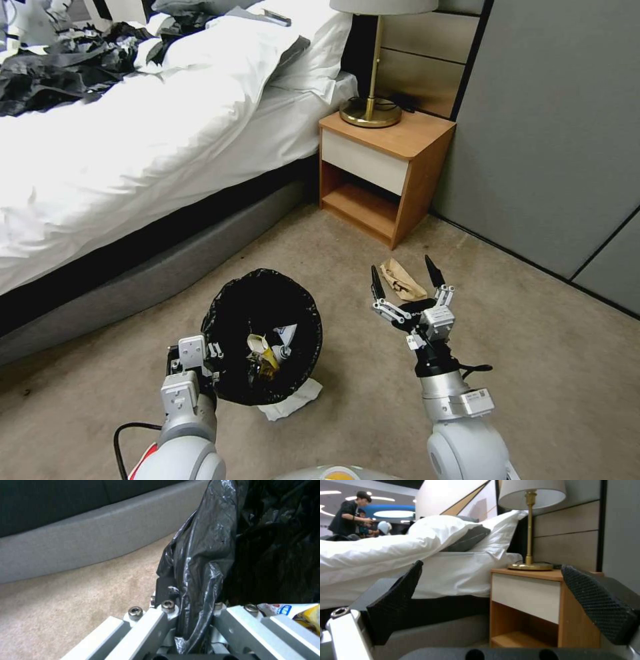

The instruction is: Pick up the trash bin, then pick up the garbage from the floor and place it into the trash bin.

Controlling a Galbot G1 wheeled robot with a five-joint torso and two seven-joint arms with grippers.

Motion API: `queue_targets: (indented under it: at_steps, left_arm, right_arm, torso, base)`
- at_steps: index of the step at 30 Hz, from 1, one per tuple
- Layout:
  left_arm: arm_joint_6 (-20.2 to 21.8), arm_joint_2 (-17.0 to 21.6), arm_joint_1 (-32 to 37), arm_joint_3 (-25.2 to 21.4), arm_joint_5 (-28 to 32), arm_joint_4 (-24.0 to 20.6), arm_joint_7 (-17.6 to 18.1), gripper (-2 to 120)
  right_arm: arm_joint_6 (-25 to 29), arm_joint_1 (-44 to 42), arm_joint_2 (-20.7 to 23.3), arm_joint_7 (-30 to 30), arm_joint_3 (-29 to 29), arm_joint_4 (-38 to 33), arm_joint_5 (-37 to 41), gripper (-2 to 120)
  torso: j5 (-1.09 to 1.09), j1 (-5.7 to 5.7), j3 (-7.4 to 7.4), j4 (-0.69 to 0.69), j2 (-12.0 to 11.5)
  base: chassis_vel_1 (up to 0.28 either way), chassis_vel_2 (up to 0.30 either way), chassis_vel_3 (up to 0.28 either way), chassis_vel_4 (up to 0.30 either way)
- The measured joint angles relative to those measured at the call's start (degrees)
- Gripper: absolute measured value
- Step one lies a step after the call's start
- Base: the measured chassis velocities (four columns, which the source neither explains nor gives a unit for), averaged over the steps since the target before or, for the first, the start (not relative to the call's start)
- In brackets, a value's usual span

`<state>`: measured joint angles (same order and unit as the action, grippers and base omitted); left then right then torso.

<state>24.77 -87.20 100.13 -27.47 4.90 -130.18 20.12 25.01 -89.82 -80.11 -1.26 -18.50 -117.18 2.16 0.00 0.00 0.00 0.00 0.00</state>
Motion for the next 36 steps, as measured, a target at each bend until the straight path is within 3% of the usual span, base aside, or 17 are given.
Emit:
queue_targets:
  at_steps: [36]
  left_arm:
    - [0.0, 0.0, -0.3, 0.0, -0.1, -0.1, 0.0, 0]
  right_arm:
    - [-0.6, 0.6, 0.5, 0.3, 0.0, -0.2, -0.3, 100]
  torso:
    - [0.0, 0.0, 0.0, 0.0, 0.0]
  base:
    - [0.042, 0.046, 0.045, 0.045]
